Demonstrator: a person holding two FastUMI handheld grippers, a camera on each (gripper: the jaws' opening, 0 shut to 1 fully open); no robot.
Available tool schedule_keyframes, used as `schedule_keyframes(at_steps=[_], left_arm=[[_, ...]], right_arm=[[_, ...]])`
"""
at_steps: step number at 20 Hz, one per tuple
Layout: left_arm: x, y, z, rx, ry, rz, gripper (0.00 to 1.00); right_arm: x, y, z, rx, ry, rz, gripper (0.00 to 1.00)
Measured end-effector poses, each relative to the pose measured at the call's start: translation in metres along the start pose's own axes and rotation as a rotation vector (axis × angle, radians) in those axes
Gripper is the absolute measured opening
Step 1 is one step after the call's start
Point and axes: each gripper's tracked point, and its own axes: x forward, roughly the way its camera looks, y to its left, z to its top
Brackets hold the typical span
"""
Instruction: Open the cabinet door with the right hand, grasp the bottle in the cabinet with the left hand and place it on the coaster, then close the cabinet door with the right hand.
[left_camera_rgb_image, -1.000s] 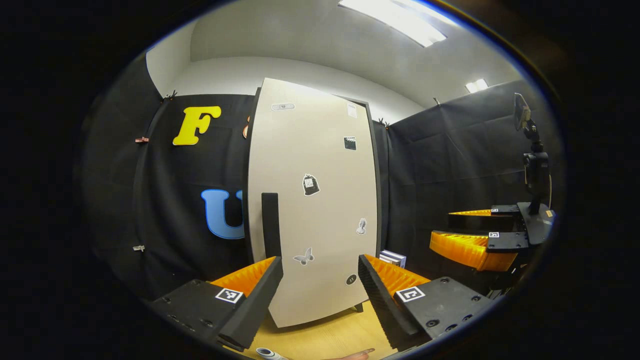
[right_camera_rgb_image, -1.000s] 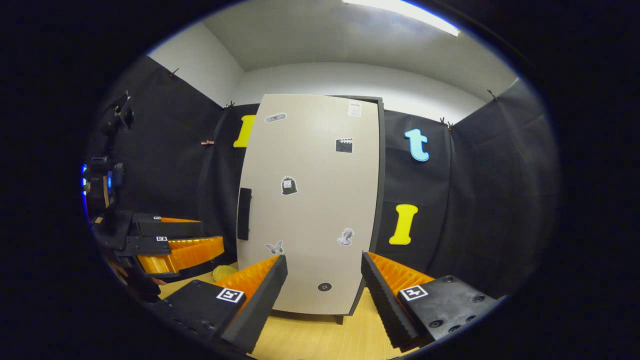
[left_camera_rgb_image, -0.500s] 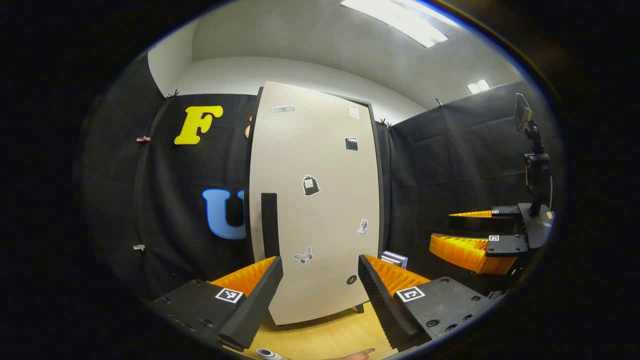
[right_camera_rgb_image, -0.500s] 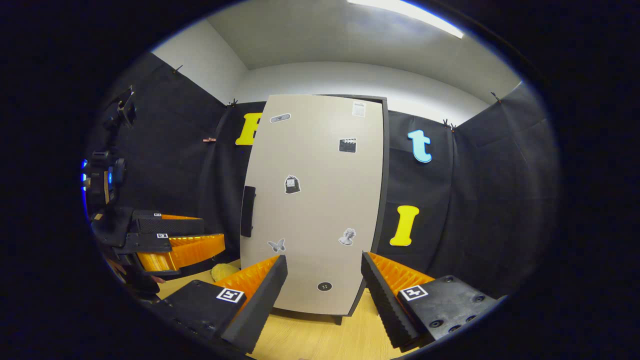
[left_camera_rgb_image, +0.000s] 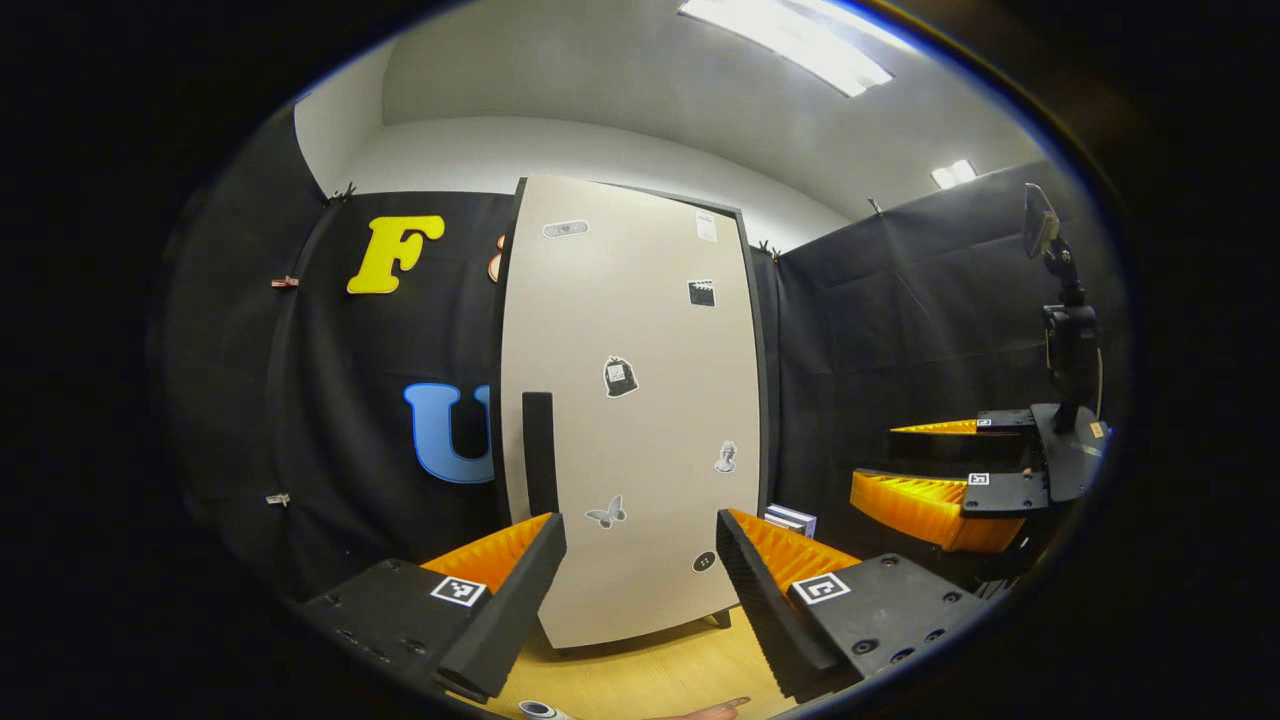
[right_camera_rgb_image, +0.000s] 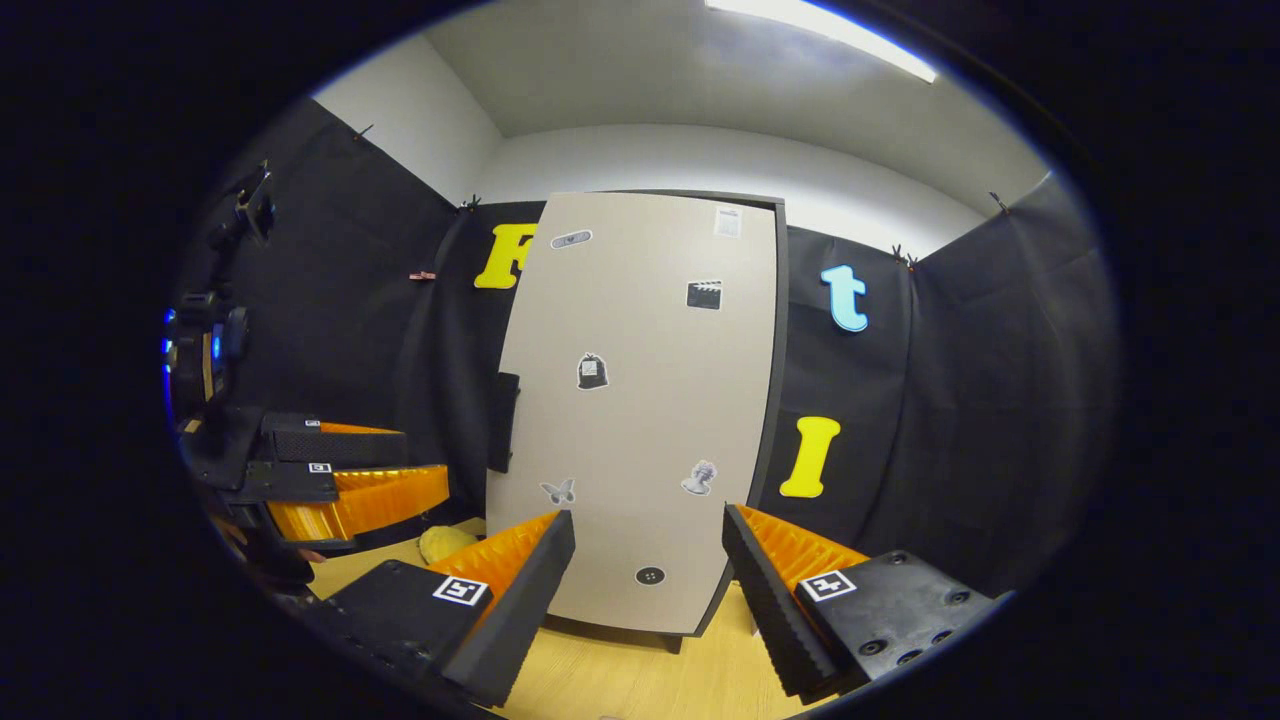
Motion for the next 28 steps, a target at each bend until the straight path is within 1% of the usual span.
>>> schedule_keyframes(at_steps=[5, 21, 28], left_arm=[[0.0039, 0.0036, -0.0007, -0.007, 0.003, -0.008, 0.95], [0.0009, 0.0000, 0.0013, 0.009, 0.003, 0.006, 0.95], [-0.0003, 0.0019, 0.0036, 0.005, 0.000, 0.010, 0.95]], right_arm=[[0.0016, -0.0023, 0.0011, 0.005, -0.004, -0.012, 0.97], [0.0049, -0.0012, -0.0031, -0.008, -0.004, -0.014, 0.97], [0.0053, 0.0032, -0.0020, -0.006, -0.015, 0.004, 0.97]])
